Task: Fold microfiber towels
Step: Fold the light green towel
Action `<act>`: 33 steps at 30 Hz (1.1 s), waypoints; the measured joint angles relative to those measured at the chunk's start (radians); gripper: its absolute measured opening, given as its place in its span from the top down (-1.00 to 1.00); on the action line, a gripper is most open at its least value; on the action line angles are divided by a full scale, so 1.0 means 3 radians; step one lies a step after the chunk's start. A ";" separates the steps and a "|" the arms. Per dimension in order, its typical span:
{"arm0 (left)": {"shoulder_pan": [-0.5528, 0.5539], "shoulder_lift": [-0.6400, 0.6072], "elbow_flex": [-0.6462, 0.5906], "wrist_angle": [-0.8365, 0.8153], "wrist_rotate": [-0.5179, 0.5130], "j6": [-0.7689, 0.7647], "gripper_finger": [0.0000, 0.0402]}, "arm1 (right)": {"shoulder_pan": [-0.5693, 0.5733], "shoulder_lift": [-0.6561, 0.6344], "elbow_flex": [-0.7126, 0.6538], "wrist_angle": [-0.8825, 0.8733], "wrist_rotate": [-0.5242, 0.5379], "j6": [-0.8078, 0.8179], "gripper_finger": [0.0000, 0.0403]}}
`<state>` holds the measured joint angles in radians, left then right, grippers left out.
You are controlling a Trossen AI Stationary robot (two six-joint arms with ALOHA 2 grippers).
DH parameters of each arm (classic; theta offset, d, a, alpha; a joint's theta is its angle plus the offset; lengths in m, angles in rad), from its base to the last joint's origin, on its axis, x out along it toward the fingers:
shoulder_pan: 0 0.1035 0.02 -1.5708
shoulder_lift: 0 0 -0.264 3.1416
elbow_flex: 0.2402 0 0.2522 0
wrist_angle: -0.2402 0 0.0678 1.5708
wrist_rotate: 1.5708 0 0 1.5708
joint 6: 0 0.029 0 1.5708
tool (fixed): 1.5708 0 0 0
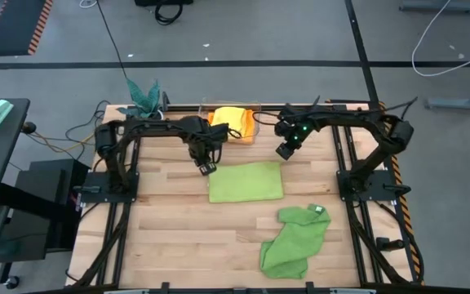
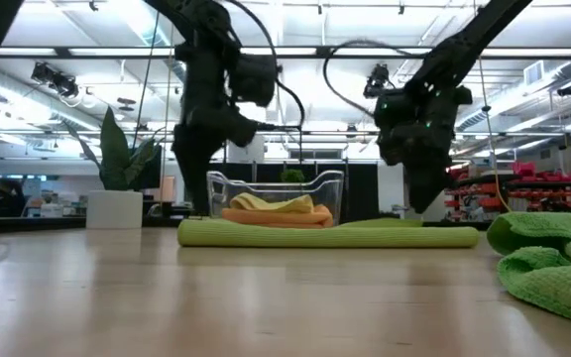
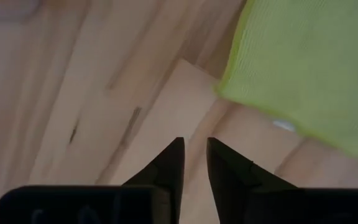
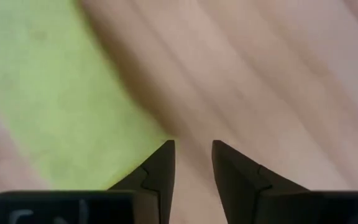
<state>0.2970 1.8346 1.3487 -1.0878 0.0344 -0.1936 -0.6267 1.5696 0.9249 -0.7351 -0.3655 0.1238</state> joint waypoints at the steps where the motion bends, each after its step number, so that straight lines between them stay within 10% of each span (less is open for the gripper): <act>1: -0.0027 -0.0061 0.0001 -0.0024 0.0000 -0.0127 0.63 | 0.0027 -0.0070 0.0000 -0.0041 -0.0049 0.0000 0.44; 10: -0.0514 -0.0551 0.0003 0.0014 0.0244 -0.1280 0.69 | 0.0157 -0.1032 -0.0526 0.0019 -0.1196 0.0383 0.44; 19: -0.0526 -0.0580 -0.0090 0.0367 -0.0055 -0.1844 0.64 | 0.0158 -0.1523 -0.1269 0.0856 -0.1330 0.1294 0.44; 33: -0.0523 -0.0710 -0.1297 0.1770 0.0037 -0.2841 0.62 | 0.0162 -0.1554 -0.1912 0.1826 -0.1339 0.2091 0.44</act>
<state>0.1402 1.6216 0.9597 -0.5569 0.0456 -1.0458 -0.5781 1.1035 0.3512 -0.1875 -0.7671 0.7510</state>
